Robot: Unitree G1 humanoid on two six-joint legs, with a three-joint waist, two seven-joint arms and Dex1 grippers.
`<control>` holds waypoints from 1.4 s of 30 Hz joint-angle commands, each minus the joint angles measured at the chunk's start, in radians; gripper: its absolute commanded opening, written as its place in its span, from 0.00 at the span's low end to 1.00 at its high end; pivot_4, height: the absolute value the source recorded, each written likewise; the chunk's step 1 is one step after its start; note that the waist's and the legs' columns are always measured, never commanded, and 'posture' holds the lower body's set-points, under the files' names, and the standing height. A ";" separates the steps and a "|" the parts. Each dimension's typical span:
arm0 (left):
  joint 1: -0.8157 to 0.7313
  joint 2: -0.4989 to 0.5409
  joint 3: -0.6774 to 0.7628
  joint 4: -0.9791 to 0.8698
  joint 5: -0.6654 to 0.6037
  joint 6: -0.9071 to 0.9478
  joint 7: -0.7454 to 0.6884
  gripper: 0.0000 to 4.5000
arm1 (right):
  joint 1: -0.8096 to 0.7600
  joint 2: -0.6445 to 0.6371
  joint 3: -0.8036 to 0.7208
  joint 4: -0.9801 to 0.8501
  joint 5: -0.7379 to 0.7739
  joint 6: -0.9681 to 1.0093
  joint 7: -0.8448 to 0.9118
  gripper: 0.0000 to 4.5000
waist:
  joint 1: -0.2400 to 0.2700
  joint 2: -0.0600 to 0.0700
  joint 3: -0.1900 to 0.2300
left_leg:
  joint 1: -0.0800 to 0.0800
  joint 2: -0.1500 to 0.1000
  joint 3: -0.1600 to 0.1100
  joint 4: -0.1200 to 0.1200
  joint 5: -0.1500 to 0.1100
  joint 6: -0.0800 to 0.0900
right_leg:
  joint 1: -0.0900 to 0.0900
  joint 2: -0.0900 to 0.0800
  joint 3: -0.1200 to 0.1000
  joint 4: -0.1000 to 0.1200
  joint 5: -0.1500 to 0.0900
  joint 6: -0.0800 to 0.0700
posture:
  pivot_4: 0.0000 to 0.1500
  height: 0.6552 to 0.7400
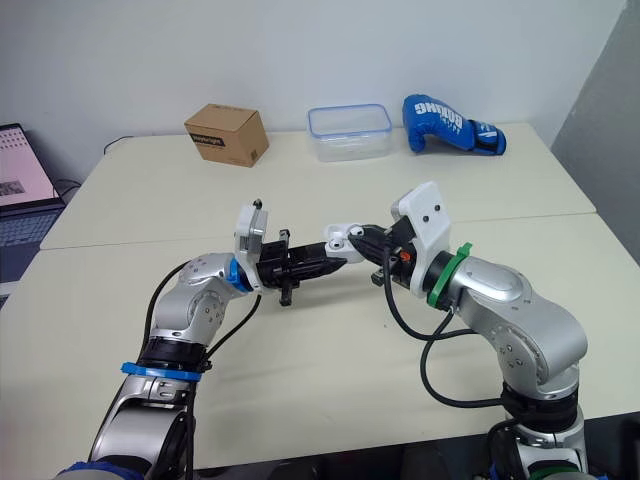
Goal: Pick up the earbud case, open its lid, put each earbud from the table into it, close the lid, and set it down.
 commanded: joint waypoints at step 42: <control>0.037 0.031 0.034 -0.145 -0.050 0.054 0.005 0.18 | -0.250 -0.272 0.097 0.443 0.011 -0.290 0.322 0.01 | -0.002 0.000 0.000 | 0.000 0.001 0.001 0.000 0.000 0.000 | 0.000 0.000 0.000 -0.001 0.000 0.000 | 1.00 0.89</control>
